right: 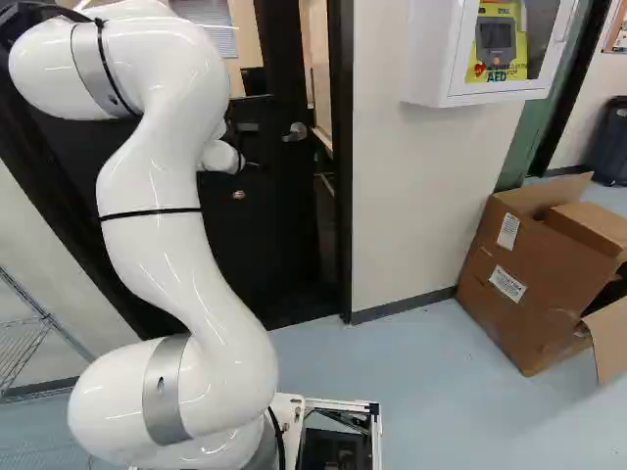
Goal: Open the door and move inside
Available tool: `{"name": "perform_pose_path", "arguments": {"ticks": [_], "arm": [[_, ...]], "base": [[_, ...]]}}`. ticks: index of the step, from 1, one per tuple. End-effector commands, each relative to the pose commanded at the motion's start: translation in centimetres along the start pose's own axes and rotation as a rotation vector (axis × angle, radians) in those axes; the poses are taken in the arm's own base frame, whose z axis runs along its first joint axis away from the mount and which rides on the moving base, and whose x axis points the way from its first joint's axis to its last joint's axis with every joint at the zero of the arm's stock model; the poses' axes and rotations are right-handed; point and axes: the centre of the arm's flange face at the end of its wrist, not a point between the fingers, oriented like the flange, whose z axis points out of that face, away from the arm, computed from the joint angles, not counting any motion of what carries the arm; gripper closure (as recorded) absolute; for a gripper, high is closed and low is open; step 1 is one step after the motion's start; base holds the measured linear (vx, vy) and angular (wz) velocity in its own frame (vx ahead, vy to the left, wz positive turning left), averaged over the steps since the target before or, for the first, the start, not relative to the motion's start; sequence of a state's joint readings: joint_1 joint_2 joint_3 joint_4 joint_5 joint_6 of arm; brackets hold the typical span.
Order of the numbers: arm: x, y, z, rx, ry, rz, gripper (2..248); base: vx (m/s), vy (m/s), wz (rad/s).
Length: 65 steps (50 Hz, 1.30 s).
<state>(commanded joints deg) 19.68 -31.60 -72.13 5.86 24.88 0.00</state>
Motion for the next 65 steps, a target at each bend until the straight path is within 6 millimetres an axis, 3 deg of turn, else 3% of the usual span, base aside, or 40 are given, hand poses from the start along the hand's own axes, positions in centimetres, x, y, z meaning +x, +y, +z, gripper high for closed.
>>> {"name": "perform_pose_path", "arguments": {"ticks": [26, 55, 65], "arm": [[0.6, -4.3, 3.6, 0.139, 0.028, -0.23, 3], [0.6, -4.7, 3.9, 0.145, 0.03, -0.239, 3], [0.4, -4.3, 2.9, 0.143, 0.021, -0.238, 3]], "base": [[0.0, 0.0, 0.0], [0.0, 0.0, 0.0], [0.0, 0.0, 0.0]]}}
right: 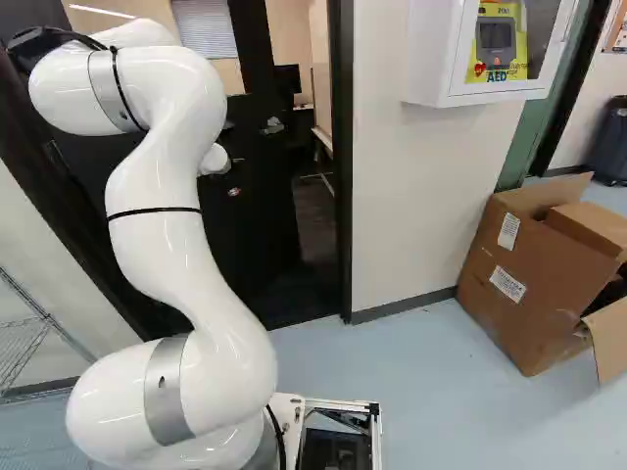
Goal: Open the door and move inside
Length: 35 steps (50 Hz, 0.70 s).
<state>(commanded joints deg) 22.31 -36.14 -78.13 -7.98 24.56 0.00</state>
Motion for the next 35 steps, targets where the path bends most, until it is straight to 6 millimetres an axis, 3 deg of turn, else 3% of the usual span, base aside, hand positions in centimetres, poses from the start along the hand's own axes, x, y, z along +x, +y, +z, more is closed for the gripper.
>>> {"name": "perform_pose_path", "arguments": {"ticks": [35], "arm": [[-2.1, 1.6, -6.7, -0.041, -0.052, 0.053, 3]], "base": [[0.0, 0.0, 0.0]]}}
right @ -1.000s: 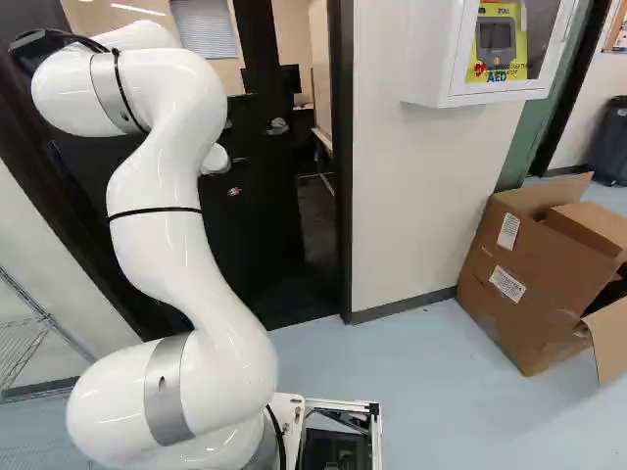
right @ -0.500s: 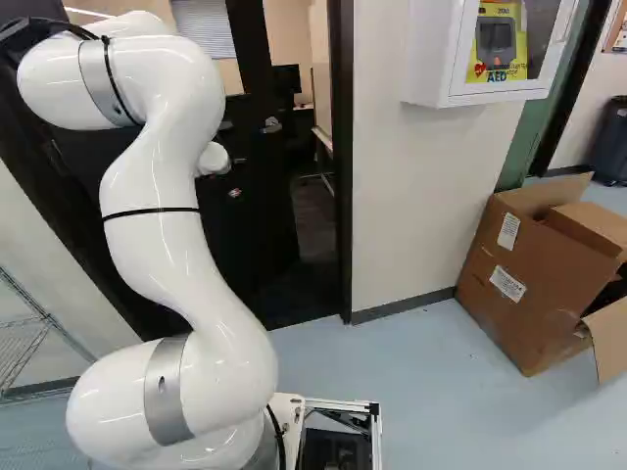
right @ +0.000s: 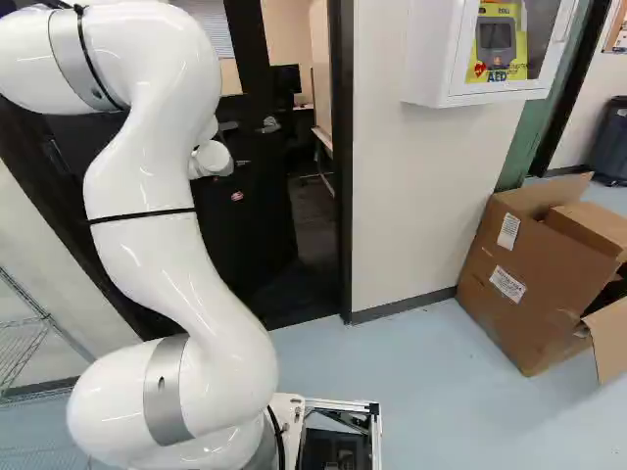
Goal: Open the door and move inside
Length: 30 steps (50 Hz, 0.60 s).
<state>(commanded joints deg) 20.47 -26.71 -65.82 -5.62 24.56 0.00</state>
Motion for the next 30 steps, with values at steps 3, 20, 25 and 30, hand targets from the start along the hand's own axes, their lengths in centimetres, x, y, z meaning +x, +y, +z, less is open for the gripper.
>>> {"name": "perform_pose_path", "arguments": {"ticks": [3, 20, 25, 30], "arm": [[-0.2, 0.2, -0.6, -0.007, -0.004, 0.011, 3], [-1.5, 1.4, -3.7, -0.051, -0.024, 0.082, 3], [-1.9, 1.7, -4.7, -0.065, -0.029, 0.103, 3], [-2.3, 2.1, -5.6, -0.08, -0.033, 0.125, 3]], "base": [[0.0, 0.0, 0.0], [0.0, 0.0, 0.0], [0.0, 0.0, 0.0], [0.0, 0.0, 0.0]]}}
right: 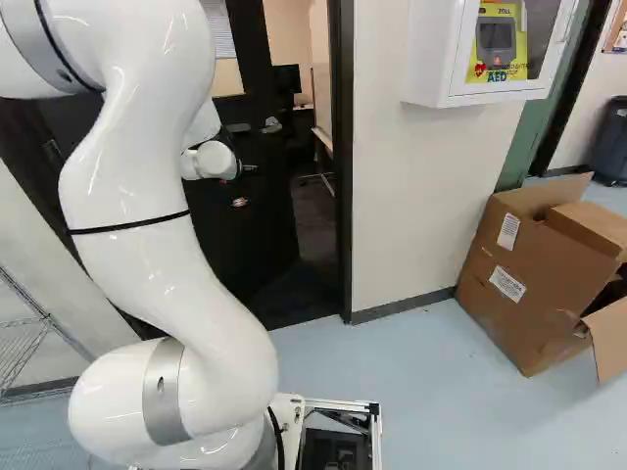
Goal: Open the door and move inside
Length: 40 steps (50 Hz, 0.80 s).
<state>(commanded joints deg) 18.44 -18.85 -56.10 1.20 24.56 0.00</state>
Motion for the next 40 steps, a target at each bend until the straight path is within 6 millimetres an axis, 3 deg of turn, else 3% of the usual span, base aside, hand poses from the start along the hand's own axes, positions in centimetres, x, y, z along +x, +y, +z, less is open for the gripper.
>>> {"name": "perform_pose_path", "arguments": {"ticks": [40], "arm": [[-3.3, 3.6, -7.1, -0.122, -0.022, 0.178, 3]], "base": [[0.0, 0.0, 0.0]]}}
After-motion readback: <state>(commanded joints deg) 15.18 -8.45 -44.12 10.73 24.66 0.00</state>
